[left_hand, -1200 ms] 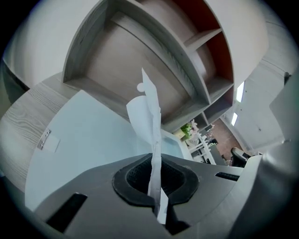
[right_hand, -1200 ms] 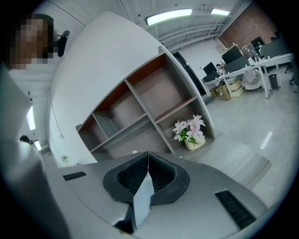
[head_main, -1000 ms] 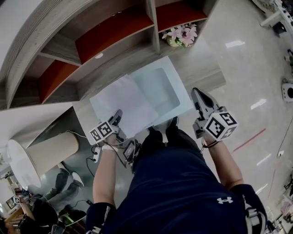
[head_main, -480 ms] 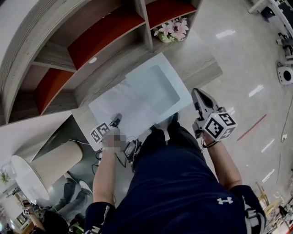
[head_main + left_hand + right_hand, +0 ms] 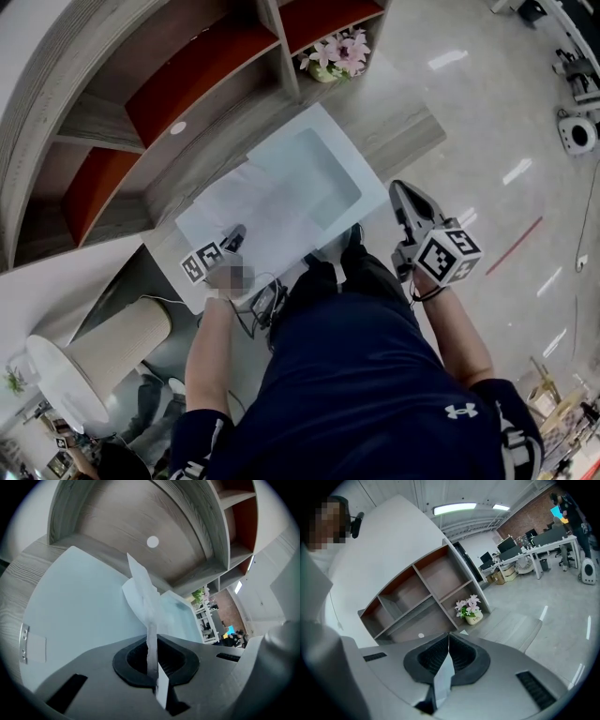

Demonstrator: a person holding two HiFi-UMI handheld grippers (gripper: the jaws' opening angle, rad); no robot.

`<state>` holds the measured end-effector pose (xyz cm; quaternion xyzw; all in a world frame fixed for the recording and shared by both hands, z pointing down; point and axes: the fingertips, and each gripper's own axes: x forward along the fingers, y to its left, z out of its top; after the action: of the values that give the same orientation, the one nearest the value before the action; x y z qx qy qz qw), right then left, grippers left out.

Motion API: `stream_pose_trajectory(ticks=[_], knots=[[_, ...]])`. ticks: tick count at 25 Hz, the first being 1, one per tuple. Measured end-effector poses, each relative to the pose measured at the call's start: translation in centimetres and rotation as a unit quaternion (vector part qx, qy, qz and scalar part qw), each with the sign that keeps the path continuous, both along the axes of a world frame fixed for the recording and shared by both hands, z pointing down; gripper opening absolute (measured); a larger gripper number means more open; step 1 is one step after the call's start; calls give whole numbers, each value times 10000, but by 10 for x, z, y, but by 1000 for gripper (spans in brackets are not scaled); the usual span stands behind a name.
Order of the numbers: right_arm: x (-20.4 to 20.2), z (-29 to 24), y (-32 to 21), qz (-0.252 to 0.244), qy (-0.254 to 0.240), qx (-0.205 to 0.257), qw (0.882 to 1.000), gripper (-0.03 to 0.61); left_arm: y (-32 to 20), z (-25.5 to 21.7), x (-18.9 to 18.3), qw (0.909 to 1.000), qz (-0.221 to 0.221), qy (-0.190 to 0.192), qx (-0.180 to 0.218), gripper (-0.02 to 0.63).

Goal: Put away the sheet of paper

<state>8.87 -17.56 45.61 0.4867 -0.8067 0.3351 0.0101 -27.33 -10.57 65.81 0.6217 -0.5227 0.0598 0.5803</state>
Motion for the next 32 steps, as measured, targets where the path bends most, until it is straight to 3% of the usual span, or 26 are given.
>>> stream_pose_trajectory(ticks=[13,32], knots=[[24,12,20,427,61,-158,9989,14,-30,10,37,9990,418,172,21,17],[50,17,32,813,146,-289,9962,14,-79,18,123,9942,-20,1075,104,17]])
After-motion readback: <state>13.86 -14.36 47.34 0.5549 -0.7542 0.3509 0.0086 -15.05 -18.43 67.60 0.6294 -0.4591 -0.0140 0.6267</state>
